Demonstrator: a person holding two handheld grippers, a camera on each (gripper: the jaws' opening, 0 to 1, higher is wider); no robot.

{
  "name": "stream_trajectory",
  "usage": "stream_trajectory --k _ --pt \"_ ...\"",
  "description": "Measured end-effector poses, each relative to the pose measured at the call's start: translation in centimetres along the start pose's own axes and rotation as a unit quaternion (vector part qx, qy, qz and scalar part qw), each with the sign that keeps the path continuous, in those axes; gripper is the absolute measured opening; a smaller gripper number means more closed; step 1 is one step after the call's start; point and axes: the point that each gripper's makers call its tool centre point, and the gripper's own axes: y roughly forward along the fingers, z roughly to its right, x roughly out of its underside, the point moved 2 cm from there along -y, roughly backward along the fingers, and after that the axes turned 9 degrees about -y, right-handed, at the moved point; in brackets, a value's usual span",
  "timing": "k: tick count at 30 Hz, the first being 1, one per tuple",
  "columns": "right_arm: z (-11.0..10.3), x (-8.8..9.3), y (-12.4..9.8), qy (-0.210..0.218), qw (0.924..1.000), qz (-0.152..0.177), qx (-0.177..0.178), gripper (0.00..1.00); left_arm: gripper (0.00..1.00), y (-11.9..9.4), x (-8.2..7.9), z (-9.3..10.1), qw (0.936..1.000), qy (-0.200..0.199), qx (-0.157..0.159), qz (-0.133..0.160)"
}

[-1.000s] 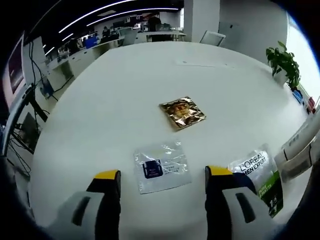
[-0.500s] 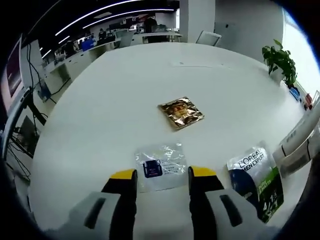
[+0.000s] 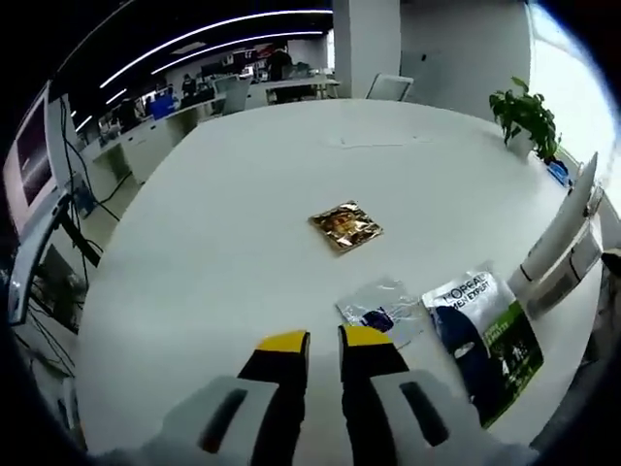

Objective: Arrange the skincare products in the storage area until every visible bottle or jar stands upright without overlapping.

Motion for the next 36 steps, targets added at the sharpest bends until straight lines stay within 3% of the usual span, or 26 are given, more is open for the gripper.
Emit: stream_trajectory --k 3,8,16,18,26,36 --pt "-0.2 -0.2 -0.2 -0.007 1.0 0.003 0.001 0.82 0.15 -0.2 0.4 0.1 0.9998 -0.018 0.007 -0.002" --pt "0.0 -0.1 -0.2 -0.008 1.0 0.002 0.004 0.82 0.19 -0.7 0.4 0.8 0.9998 -0.013 0.013 0.001" --pt "-0.2 -0.1 -0.2 -0.009 1.0 -0.001 -0.002 0.82 0.42 0.2 0.7 2.8 0.9987 0.001 0.049 -0.012" --pt "-0.2 -0.1 -0.2 -0.009 1.0 0.0 -0.002 0.82 0.48 0.2 1.2 3.2 0.9982 -0.015 0.054 -0.022" --pt "-0.1 0.6 0.2 -0.005 1.0 -0.004 -0.007 0.82 0.61 1.2 0.5 4.5 0.9974 -0.059 0.033 -0.025" --pt "0.0 0.7 0.3 -0.003 0.9999 -0.008 -0.007 0.81 0.68 3.1 -0.1 6.2 0.9949 -0.096 -0.009 -0.03"
